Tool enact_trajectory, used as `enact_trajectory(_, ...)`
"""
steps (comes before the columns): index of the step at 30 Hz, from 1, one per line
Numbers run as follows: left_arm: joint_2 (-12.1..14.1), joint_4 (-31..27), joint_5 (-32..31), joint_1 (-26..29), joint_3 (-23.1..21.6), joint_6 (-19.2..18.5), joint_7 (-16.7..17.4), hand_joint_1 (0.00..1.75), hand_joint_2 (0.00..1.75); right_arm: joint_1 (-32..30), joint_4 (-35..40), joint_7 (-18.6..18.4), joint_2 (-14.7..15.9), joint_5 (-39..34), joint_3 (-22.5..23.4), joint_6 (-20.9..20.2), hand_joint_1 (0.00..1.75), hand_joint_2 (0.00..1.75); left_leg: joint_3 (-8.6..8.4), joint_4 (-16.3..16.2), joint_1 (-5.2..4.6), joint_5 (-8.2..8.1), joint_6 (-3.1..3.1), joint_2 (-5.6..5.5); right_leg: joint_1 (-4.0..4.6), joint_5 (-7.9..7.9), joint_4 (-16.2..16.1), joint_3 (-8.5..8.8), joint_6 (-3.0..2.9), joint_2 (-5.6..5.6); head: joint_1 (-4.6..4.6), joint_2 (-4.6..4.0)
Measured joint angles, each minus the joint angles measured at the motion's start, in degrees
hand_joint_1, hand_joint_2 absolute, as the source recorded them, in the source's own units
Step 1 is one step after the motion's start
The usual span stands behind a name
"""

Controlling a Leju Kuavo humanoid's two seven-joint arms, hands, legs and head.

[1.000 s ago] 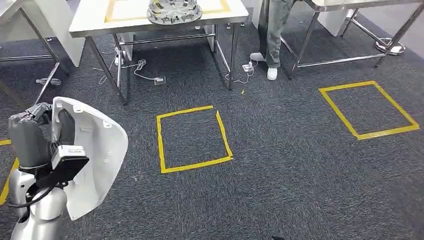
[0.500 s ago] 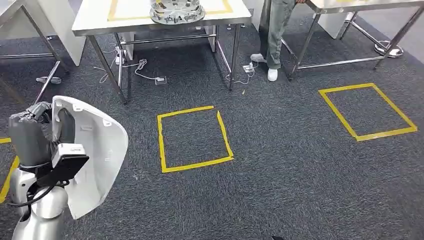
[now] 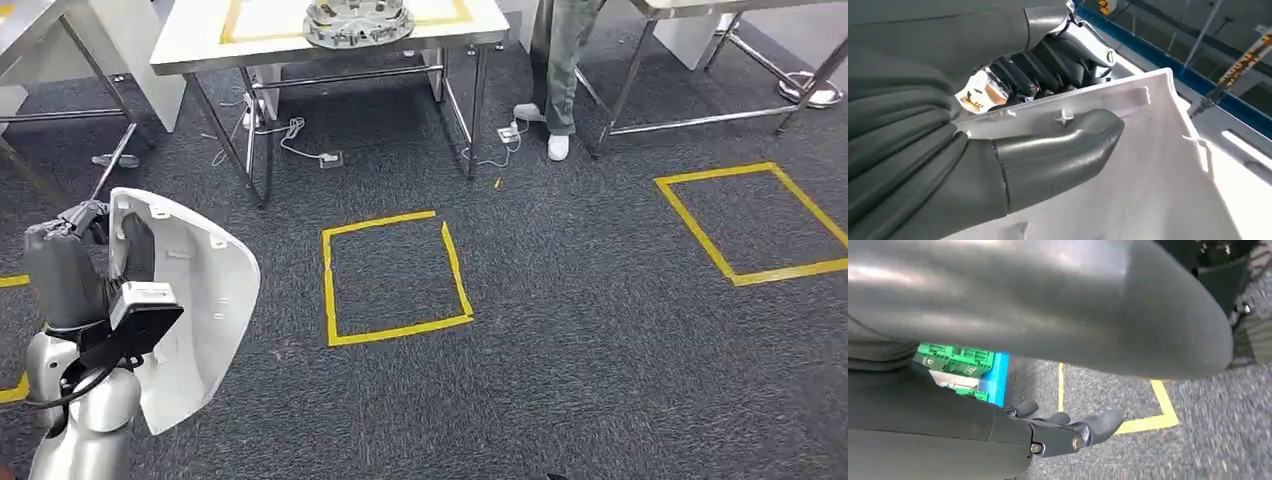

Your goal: Take the parts from the cabinet and place them on the table.

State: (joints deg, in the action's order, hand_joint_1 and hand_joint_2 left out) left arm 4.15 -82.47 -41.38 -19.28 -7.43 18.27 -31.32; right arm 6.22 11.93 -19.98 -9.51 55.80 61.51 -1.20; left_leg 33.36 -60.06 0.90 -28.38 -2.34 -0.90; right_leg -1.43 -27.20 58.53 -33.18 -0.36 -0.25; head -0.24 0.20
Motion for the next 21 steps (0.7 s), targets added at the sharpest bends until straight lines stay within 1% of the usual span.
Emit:
enact_trajectory(1,0.0,0.1,0.0,-0.2,0.0,0.1,0.0,1.75,1.75,0.0,0.0,0.0,0.0,0.0,0.0,0.0,0.0,0.0,1.62,-3.4,0.01,-1.69,-0.14,0.25,0.01,-0.17,0.0,0.26,-0.36,-0.06,-0.5,0.0)
enact_trajectory(2,0.0,0.2,0.0,-0.1,0.0,0.2,0.0,1.75,1.75,0.0,0.0,0.1,0.0,0.0,0.0,0.0,0.0,0.0,3.91,-7.7,0.05,-3.5,-0.3,0.29,0.1,-0.34,0.0,0.5,-0.61,-0.11,-0.35,0.0)
enact_trajectory(3,0.0,0.3,0.0,0.1,0.0,0.2,-0.1,1.75,1.75,0.0,0.0,0.1,0.0,0.0,0.0,0.0,0.0,0.0,6.4,-12.1,0.04,-5.07,-0.4,0.3,0.2,-0.57,0.0,0.68,-0.8,-0.17,-0.42,0.0)
enact_trajectory(4,0.0,0.5,0.0,0.2,0.0,0.2,-0.1,1.75,1.75,-0.1,0.0,0.1,0.0,0.0,0.0,0.0,0.0,0.0,8.6,-15.5,0.04,-5.68,-0.44,0.31,0.29,-0.84,0.0,0.87,-0.9,-0.18,-0.44,0.0)
enact_trajectory(5,0.0,0.7,0.0,0.3,0.0,0.3,-0.1,1.75,1.75,-0.1,0.0,0.1,0.0,0.0,0.1,0.0,0.0,0.0,9.56,-16.2,0.04,-4.96,-0.4,0.34,0.37,-1.11,0.1,1.13,-0.88,-0.19,-0.37,0.0)
enact_trajectory(6,0.0,0.8,0.0,0.3,0.0,0.3,-0.1,1.75,1.75,-0.1,0.0,0.0,0.0,0.0,0.1,0.0,0.0,0.0,9.01,-14.2,0.03,-2.85,-0.24,0.36,0.42,-1.42,0.1,1.53,-0.83,-0.18,-0.42,0.0)
enact_trajectory(7,0.0,0.8,0.0,0.3,0.0,0.4,-0.1,1.75,1.75,-0.1,0.0,0.0,0.0,0.0,0.1,0.0,0.0,0.0,7.24,-10.0,0.03,0.12,-0.02,0.39,0.43,-1.82,0.1,2.04,-0.72,-0.18,-0.39,0.0)
enact_trajectory(8,0.1,0.8,0.0,0.3,0.0,0.5,-0.1,1.75,1.75,-0.1,0.0,0.0,0.0,0.0,0.1,0.0,0.0,0.0,4.77,-4.5,-0.02,3.16,0.29,0.5,0.43,-2.26,0.1,2.7,-0.57,-0.17,-0.39,0.0)
enact_trajectory(9,0.1,0.8,0.0,0.3,0.0,0.5,-0.1,1.75,1.75,-0.1,0.0,0.0,0.0,0.0,0.1,0.0,0.0,0.0,2.98,0.0,-0.08,4.61,0.63,0.78,0.43,-2.72,0.1,3.16,-0.35,-0.2,-0.4,0.0)
enact_trajectory(10,0.2,0.9,0.0,0.2,0.0,0.5,-0.1,1.75,1.75,0.0,0.0,0.1,0.0,0.0,0.1,0.0,0.0,0.0,2.17,0.6,-0.69,3.23,0.79,0.89,0.79,-3.05,0.1,3.16,0.11,-0.16,-0.44,0.0)
enact_trajectory(11,0.2,0.8,0.0,0.2,0.0,0.5,-0.1,1.75,1.75,0.1,0.0,0.4,0.0,0.0,0.1,0.0,0.0,0.0,1.95,0.7,-0.63,3.22,1.18,0.79,0.71,-3.16,0.0,3.06,0.5,-0.2,-0.46,0.0)
enact_trajectory(12,0.2,0.8,0.0,0.3,0.0,0.5,-0.1,1.75,1.75,0.1,0.0,0.4,0.0,0.0,0.1,0.0,0.0,0.0,2.08,0.9,-0.68,3.03,1.49,0.64,0.72,-3.12,-0.1,3.53,0.82,-0.28,-0.42,0.0)
enact_trajectory(13,0.2,0.8,0.0,0.3,0.0,0.5,-0.1,1.75,1.75,0.0,0.0,0.4,0.0,0.0,0.1,0.0,0.0,0.0,2.04,0.9,-0.6,2.75,1.99,0.52,0.78,-2.81,0.3,3.61,1.18,-0.28,-0.3,0.0)
enact_trajectory(14,0.2,0.8,0.0,0.3,0.0,0.5,-0.1,1.75,1.75,0.1,0.0,0.4,0.0,0.0,0.1,0.0,0.0,0.0,1.43,1.0,-0.42,2.69,2.44,0.27,0.7,-2.97,0.6,3.78,1.4,-0.35,-0.37,0.0)
enact_trajectory(15,0.2,0.7,0.0,0.2,0.0,0.5,-0.1,1.75,1.75,0.1,0.0,0.2,0.0,0.0,0.1,0.0,0.0,0.0,0.81,1.4,-0.25,2.56,2.79,0.32,0.52,-3.57,1.6,3.36,1.63,-0.37,-0.18,0.0)
enact_trajectory(16,0.2,0.7,0.0,0.0,0.0,0.5,-0.1,1.75,1.75,0.2,0.0,0.2,0.0,0.1,0.1,0.1,0.0,0.0,0.45,1.4,-0.2,2.38,3.07,0.29,0.6,-4.52,4.0,2.17,1.86,-0.17,-0.02,0.0)
enact_trajectory(17,0.2,0.7,0.0,0.0,0.0,0.6,-0.1,1.75,1.75,0.2,0.0,0.2,0.0,0.3,0.1,0.3,0.0,0.0,0.38,1.4,-0.21,2.17,3.31,0.25,0.56,-6.02,8.1,-0.47,2.06,-0.08,0.22,0.0)
enact_trajectory(18,0.2,0.8,0.0,0.2,0.0,0.6,-0.1,1.75,1.75,0.2,0.0,0.3,0.0,0.6,0.1,0.7,0.0,0.0,0.29,1.4,-0.29,2.0,3.4,0.22,0.56,-7.75,12.8,-3.64,2.13,-0.06,0.24,0.0)
enact_trajectory(19,0.2,0.8,0.0,0.4,0.0,0.6,-0.1,1.75,1.75,0.1,0.0,0.3,0.0,0.6,0.1,1.0,0.0,0.0,0.22,1.4,-0.31,1.71,3.43,0.17,0.59,-8.91,16.2,-6.21,2.13,-0.05,0.26,0.0)
enact_trajectory(20,0.2,0.8,0.0,0.6,0.0,0.6,-0.1,1.75,1.75,0.0,0.0,0.3,0.0,0.6,0.1,1.2,0.0,0.0,0.06,1.3,-0.32,1.46,3.38,0.03,0.58,-8.69,17.7,-7.97,2.22,-0.05,0.28,0.0)
enact_trajectory(21,0.2,0.8,-0.1,0.7,0.0,0.6,0.0,1.75,1.75,-0.1,0.0,0.1,0.0,0.6,0.1,1.3,0.0,0.0,-0.24,1.2,-0.31,1.17,3.28,-0.13,0.57,-7.04,16.5,-8.23,2.19,-0.05,0.28,0.0)
